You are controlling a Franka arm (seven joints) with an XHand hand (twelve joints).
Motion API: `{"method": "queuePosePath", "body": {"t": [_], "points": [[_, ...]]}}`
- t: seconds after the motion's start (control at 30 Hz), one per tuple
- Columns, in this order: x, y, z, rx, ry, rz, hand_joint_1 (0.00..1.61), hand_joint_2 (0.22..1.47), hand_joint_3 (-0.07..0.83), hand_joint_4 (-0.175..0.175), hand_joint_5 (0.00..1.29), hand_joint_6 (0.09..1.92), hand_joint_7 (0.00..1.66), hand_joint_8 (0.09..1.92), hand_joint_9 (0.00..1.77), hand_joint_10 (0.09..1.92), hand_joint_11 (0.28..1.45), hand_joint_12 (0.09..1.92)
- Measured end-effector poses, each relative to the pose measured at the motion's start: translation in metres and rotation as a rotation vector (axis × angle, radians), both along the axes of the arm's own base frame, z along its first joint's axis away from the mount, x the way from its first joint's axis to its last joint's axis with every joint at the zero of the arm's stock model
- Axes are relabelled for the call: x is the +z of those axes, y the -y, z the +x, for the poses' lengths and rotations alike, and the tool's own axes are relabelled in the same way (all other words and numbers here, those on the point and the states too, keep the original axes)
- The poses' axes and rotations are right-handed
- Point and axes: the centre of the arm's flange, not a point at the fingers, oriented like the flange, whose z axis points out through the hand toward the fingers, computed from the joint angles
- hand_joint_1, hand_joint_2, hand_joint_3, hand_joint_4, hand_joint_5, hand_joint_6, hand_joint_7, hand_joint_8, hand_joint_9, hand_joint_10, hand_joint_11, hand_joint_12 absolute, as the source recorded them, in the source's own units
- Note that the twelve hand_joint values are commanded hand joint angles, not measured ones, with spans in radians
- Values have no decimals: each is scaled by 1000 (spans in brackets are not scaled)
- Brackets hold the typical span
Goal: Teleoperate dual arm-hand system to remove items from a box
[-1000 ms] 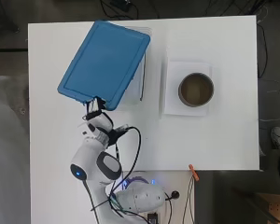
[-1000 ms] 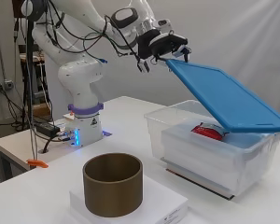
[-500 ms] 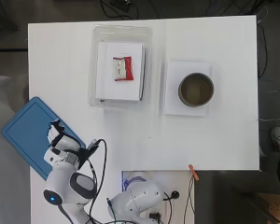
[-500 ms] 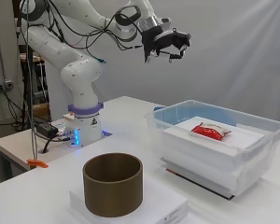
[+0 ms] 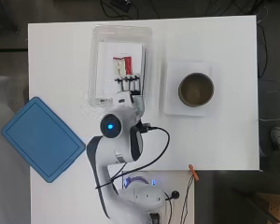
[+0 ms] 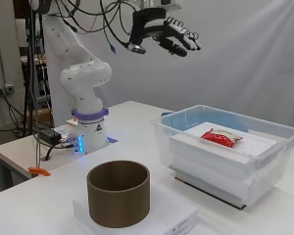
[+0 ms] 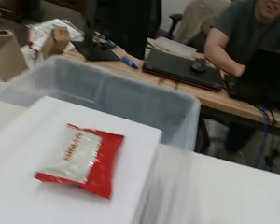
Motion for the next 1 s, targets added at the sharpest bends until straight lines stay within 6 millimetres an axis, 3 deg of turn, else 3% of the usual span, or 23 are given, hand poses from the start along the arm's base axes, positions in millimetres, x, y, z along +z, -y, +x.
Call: {"method": "queuePosePath", "body": {"t": [0.1,0.17,0.23,0.3,0.43,0.53,0.63,0.73,0.83,0.93,1.0], "points": [[-19,41,9,-82,-50,-11,413,1073,1,62,546,87,650,87,661,87,557,87],[-33,56,12,-105,-72,-10,421,1072,0,65,546,87,654,87,666,87,555,87],[-61,75,19,-130,-131,0,399,1065,-2,70,528,87,641,87,665,87,544,87],[-72,79,27,-117,-164,27,369,1066,-1,81,514,87,617,87,645,87,533,87],[-81,71,50,31,-175,184,297,1072,2,116,476,87,576,87,603,87,514,87],[-92,65,87,28,-217,171,272,1074,2,127,464,87,556,87,581,87,502,87],[-120,63,121,-32,-274,139,261,1083,5,130,469,87,553,87,576,87,497,87],[-164,56,150,-63,-351,111,255,1091,7,131,467,87,552,87,580,87,500,87],[-186,45,166,-62,-388,95,252,1094,6,131,467,87,553,87,583,87,501,87],[-185,39,168,-73,-390,101,264,1081,-1,124,414,87,500,87,557,87,491,87],[-183,25,167,-84,-393,135,261,1073,-4,120,399,87,479,87,546,87,489,87]]}}
